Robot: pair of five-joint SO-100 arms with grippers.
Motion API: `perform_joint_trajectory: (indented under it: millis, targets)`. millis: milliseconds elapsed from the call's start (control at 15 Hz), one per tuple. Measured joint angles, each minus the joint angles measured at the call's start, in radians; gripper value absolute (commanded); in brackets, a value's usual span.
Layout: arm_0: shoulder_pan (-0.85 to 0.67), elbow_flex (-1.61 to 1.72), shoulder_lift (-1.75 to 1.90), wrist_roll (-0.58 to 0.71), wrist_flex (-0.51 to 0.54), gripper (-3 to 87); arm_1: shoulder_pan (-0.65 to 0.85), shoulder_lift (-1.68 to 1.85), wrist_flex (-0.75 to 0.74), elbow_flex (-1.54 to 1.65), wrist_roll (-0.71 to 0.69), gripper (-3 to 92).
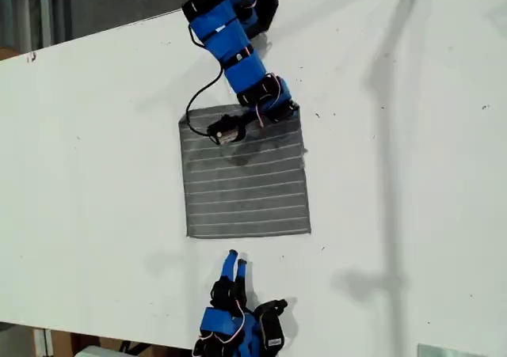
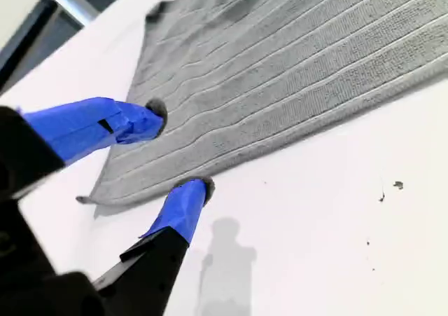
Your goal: Grasp corners of a square towel and fold twice.
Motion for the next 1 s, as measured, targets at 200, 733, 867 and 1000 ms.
perform_joint_trajectory:
  millis: [200, 733, 867, 1000]
  targets:
    - [0.118, -0.08, -0.112, -0.031, 0.121, 16.2, 0.014, -0.057, 0.003, -0.061, -0.038, -0.1]
    - [0.347, -1.022, -1.563, -0.018, 0.115, 20.4, 0.029, -0.117, 0.009, -0.109, -0.069, -0.1]
    - [0.413, -1.218, -1.891, -0.069, 0.124, 22.5, 0.029, -0.117, 0.009, -0.109, -0.069, -0.1]
    - [0.439, -1.459, -2.168, -0.066, 0.199, 23.0, 0.029, -0.117, 0.009, -0.109, -0.069, -0.1]
